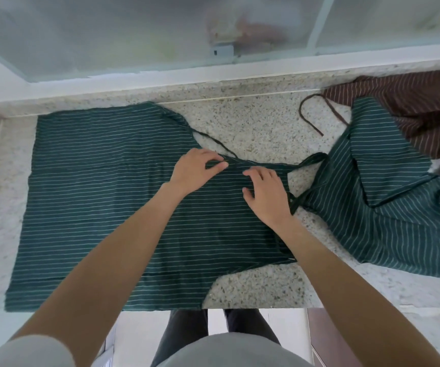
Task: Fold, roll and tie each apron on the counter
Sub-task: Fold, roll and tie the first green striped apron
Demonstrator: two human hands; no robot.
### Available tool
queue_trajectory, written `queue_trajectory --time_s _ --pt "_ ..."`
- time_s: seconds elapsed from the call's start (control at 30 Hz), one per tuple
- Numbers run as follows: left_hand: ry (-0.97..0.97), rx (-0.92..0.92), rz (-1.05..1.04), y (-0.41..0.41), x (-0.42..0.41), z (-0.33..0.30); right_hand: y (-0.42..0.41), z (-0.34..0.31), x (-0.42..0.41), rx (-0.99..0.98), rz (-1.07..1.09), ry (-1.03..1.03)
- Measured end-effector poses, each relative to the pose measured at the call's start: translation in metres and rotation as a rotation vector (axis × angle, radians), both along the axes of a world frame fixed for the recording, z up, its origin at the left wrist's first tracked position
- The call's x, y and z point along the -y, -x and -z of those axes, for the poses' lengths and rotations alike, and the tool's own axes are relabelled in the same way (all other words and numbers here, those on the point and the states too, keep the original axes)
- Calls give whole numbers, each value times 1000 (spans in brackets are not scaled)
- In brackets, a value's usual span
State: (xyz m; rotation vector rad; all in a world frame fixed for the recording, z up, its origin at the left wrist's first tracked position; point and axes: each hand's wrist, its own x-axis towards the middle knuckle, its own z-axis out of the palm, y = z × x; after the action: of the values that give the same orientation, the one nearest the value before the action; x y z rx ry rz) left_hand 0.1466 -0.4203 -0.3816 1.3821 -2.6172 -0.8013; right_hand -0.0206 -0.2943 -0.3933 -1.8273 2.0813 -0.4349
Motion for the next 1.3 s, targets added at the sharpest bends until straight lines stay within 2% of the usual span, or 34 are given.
queue_trajectory --time_s 0.13,0.23,0.33,0.43,0.53,0.6,0.63,0.7,0.8,0.9,1.0,1.1,1.2,1.3 --pt "24 34 -264 -19 13 11 1 -3 53 87 -2 55" --pt "104 151 -366 -48 31 28 -8 3 98 56 -69 34" --pt "119 209 -417 -65 54 38 -21 16 144 -39 -146 -16" --pt "81 280 -377 -70 68 43 -33 32 174 -136 -163 -79" --pt "52 311 -358 -74 72 49 -34 26 192 20 -123 -19" --pt "57 305 -357 -76 75 49 -19 7 209 146 -2 79" --pt "56 304 -353 -75 74 48 -6 -3 215 128 44 141" --pt "51 295 -362 -77 76 47 14 -15 229 -92 34 233" --pt "74 298 -343 -78 76 46 31 -10 234 -366 -53 240" --pt "100 305 -287 -83 71 44 43 3 227 -482 -19 245" --pt "92 292 -275 -90 65 45 64 12 212 -461 88 103" --pt "47 258 -279 -89 61 50 77 19 193 -359 12 -9" --pt "24 185 -260 -87 58 51 72 16 169 -231 -56 65" --pt "87 79 -238 -92 45 44 48 6 133 -96 -68 159"
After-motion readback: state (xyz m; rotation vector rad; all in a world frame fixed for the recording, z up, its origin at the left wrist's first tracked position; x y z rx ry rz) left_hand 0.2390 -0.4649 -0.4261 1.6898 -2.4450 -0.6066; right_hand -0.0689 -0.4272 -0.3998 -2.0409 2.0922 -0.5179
